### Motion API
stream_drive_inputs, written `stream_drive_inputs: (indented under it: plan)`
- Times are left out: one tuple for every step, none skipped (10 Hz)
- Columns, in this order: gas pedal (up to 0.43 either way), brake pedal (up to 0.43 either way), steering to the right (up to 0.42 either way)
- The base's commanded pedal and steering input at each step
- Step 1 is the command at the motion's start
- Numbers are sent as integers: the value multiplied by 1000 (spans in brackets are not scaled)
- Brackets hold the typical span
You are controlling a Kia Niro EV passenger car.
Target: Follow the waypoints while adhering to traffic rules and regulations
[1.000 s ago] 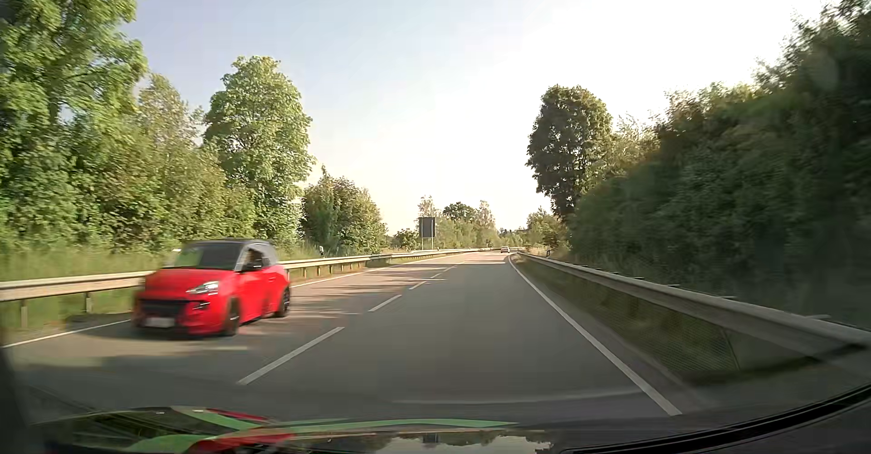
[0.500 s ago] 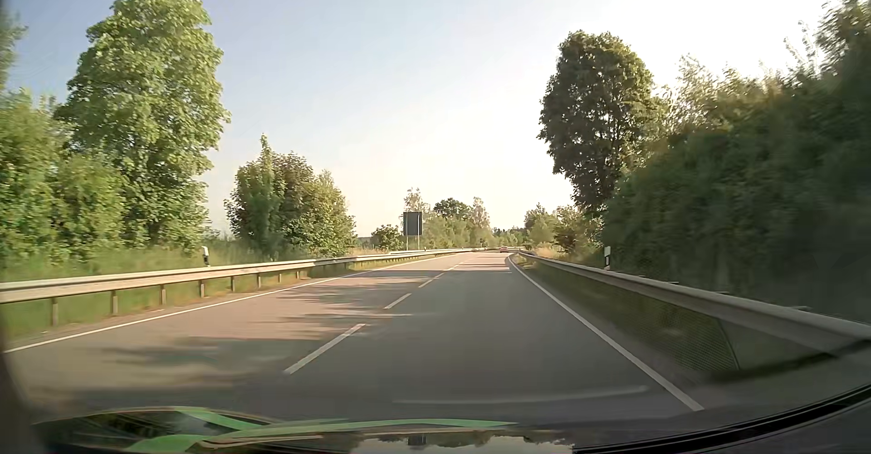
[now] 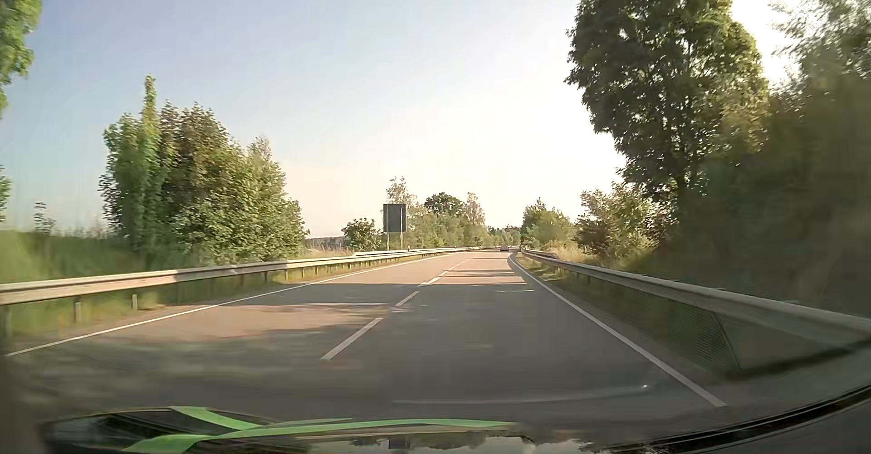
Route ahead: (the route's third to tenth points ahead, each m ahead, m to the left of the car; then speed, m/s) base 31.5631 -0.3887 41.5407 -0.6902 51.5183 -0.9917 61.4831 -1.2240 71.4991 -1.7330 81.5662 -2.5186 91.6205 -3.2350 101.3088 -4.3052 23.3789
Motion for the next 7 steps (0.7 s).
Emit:
stream_drive_inputs:
  plan:
    - [378,0,9]
    - [390,0,10]
    - [390,0,10]
    - [390,0,10]
    - [390,0,10]
    - [398,0,10]
    - [409,0,10]
